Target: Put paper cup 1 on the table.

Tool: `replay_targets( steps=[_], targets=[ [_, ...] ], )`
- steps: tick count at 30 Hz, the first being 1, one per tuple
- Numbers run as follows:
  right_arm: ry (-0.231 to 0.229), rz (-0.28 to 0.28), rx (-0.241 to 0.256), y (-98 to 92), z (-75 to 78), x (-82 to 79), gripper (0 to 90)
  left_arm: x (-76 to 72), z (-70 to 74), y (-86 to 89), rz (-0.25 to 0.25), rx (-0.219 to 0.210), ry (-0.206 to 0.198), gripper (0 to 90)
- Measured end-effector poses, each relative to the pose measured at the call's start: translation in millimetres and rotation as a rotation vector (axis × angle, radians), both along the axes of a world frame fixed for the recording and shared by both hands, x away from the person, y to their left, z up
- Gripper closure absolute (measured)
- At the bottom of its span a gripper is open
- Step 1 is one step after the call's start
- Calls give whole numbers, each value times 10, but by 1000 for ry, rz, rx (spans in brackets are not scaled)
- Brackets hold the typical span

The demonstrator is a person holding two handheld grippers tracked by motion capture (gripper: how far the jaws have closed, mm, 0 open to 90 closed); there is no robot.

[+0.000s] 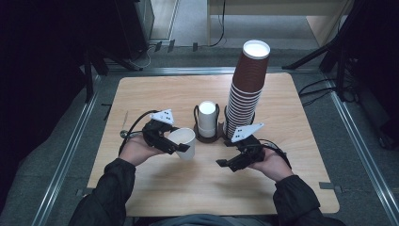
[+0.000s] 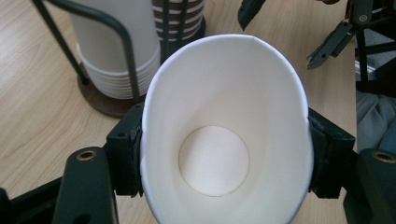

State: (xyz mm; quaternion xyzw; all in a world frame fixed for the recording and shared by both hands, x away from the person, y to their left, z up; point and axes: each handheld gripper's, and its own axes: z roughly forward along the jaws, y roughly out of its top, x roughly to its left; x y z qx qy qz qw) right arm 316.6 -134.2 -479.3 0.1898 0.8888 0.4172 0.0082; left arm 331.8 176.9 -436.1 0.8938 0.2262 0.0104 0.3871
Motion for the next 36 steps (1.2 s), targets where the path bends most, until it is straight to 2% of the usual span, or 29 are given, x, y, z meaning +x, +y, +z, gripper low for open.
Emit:
replay_targets(
  steps=[4,11,19,22,26,30,36],
  targets=[
    [-1,-19,-12,-48,-1,6,203,26,-12,96,31,13,0,295],
    [-16,-18,-17,-99,0,17,203,92,-33,264,92,34,-3,282],
    [-11,-11,-24,-114,-3,7,203,150,-40,456,148,37,-18,283],
    [-12,-4,-16,-120,2,6,203,177,-62,532,165,19,-25,282],
    [-18,10,-13,-119,8,2,203,221,-83,620,202,19,-33,283],
    [-14,4,-24,-124,-4,15,203,268,-106,721,245,39,-29,283],
    [-10,-2,-21,-143,-5,36,203,314,-118,824,292,59,-49,279]
  ],
)
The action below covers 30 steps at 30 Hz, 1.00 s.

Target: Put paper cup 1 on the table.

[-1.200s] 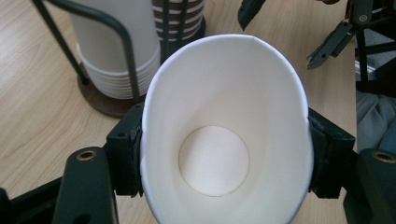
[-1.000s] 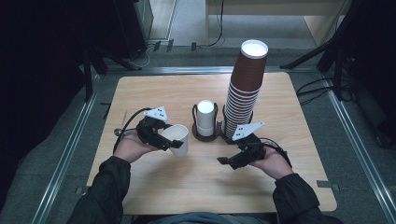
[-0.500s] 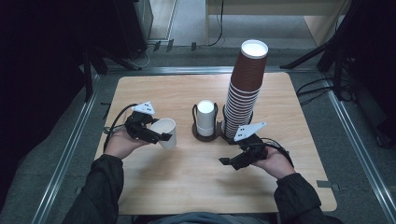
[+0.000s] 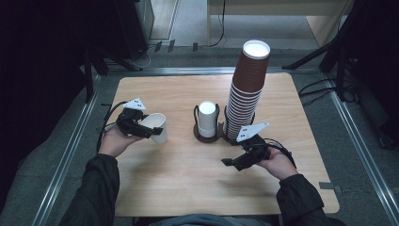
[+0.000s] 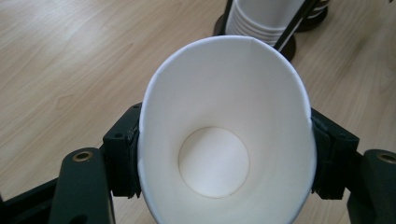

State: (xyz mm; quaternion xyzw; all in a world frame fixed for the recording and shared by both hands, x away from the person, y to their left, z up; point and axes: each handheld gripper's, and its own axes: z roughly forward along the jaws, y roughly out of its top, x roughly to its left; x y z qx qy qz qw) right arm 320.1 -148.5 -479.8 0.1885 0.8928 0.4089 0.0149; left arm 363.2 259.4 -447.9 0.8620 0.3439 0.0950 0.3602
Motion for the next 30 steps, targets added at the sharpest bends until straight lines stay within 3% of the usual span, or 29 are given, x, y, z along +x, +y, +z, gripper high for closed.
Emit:
replay_targets(
  steps=[17,25,30],
  targets=[
    [-3,15,-31,24,-41,15,203,160,-100,365,140,31,21,261],
    [-13,23,-54,29,-55,5,203,237,-197,481,186,49,18,244],
    [-13,21,-56,35,-60,5,203,280,-287,501,189,63,23,226]
  ],
)
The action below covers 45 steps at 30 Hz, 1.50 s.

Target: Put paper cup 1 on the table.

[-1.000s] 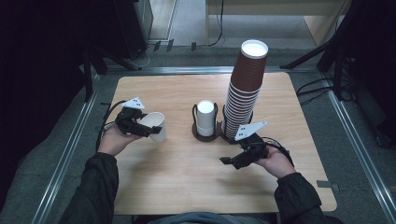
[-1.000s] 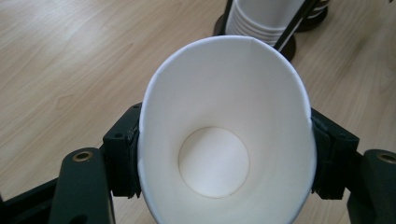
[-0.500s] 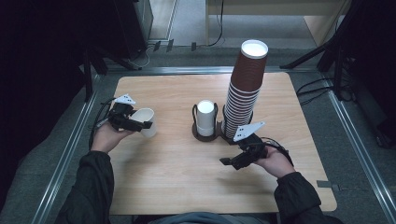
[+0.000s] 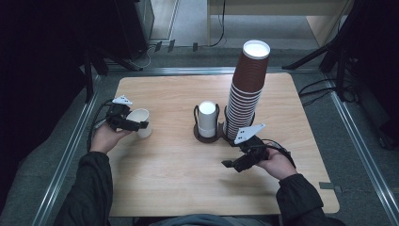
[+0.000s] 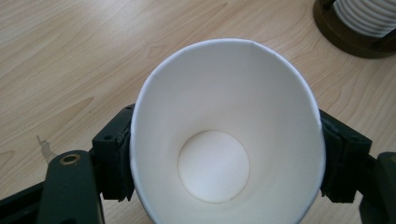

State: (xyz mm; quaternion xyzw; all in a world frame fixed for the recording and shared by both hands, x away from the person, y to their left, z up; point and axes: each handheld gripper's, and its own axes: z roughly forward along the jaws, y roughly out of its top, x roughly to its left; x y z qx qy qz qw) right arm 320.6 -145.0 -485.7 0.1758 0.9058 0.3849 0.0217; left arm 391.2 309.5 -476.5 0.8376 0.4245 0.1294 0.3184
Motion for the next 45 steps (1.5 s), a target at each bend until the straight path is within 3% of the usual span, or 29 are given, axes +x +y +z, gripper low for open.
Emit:
replay_targets(
  steps=[12,21,26,28,32,35,37,41,45],
  targets=[
    [0,-2,-11,1,-13,0,203,36,-63,-49,-5,30,6,193],
    [-2,5,-12,5,-14,1,204,41,-31,-21,-4,-52,37,101],
    [-8,12,-15,7,-16,-7,204,23,37,26,5,-92,34,101],
    [-23,18,-10,7,-12,-2,203,34,76,42,6,-92,47,101],
    [-25,21,-2,7,-5,0,203,10,180,32,16,-84,24,101],
    [-23,28,1,7,-10,-5,210,-23,266,4,32,-39,-5,103],
    [-19,41,40,8,-2,-16,213,-48,338,10,40,-67,-12,103],
    [-27,41,74,-3,21,-21,210,-104,451,-24,17,-105,-10,103],
    [-34,33,75,-23,27,-12,206,-154,500,-115,-10,-91,6,103]
  ],
)
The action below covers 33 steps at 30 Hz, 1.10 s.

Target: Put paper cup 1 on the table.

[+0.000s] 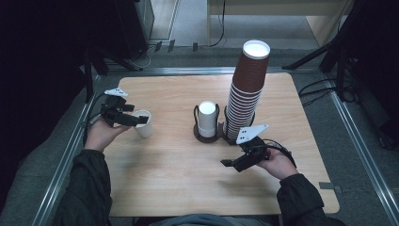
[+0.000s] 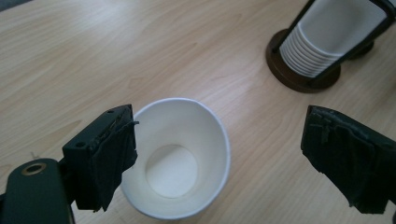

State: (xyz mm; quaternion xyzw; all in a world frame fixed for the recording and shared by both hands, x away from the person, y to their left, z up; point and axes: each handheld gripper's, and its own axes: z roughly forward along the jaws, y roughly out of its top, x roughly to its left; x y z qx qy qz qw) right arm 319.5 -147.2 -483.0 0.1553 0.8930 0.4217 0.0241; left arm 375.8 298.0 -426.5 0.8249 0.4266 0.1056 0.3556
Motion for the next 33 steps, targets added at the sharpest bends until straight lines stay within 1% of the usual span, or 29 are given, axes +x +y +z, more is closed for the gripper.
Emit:
replay_targets(
  steps=[1,2,4,5,7,8,9,10,11,13,14,16,18,19,23,24,26,27,29,31,33],
  targets=[
    [2,1,-7,1,1,-1,206,-15,5,-30,-7,9,0,103],
    [-7,9,-16,3,3,-6,203,-25,10,-55,-18,16,4,104],
    [-24,24,-53,5,9,-22,175,-37,16,-108,-34,15,11,103],
    [-16,28,-67,6,11,-18,164,-42,19,-133,-43,18,14,104],
    [38,23,-85,-2,11,1,161,-65,30,-180,-54,21,15,104],
    [42,12,-90,-4,10,6,159,-87,36,-209,-65,10,18,104],
    [33,-11,-91,-7,13,9,159,-100,39,-226,-75,6,21,108],
    [34,-16,-92,-10,22,7,154,-121,41,-260,-84,9,20,115],
    [31,-15,-87,-17,40,-3,143,-140,37,-289,-90,9,19,116],
    [28,6,-65,-39,62,-5,141,-171,35,-334,-104,13,22,118],
    [34,16,-58,-61,69,5,141,-193,34,-360,-108,14,17,122],
    [69,10,-60,-92,73,35,141,-216,32,-387,-117,8,18,127],
    [95,15,-51,-126,84,48,141,-250,33,-431,-127,9,21,128],
    [95,30,-42,-148,91,52,141,-269,33,-457,-134,12,21,128],
    [88,0,-47,-177,118,63,142,-337,25,-571,-170,12,29,128],
    [94,-2,-47,-185,120,72,141,-347,15,-597,-174,2,32,128],
    [106,-21,-45,-203,128,91,141,-374,-8,-662,-185,-1,29,130],
    [116,-28,-47,-211,133,95,142,-381,-15,-683,-193,6,33,131],
    [113,-35,-48,-225,138,101,142,-400,-40,-739,-202,16,37,131],
    [112,-49,-52,-241,146,102,145,-413,-68,-782,-221,12,45,131],
    [123,-63,-53,-260,167,99,148,-420,-91,-809,-232,13,51,131]
  ],
)
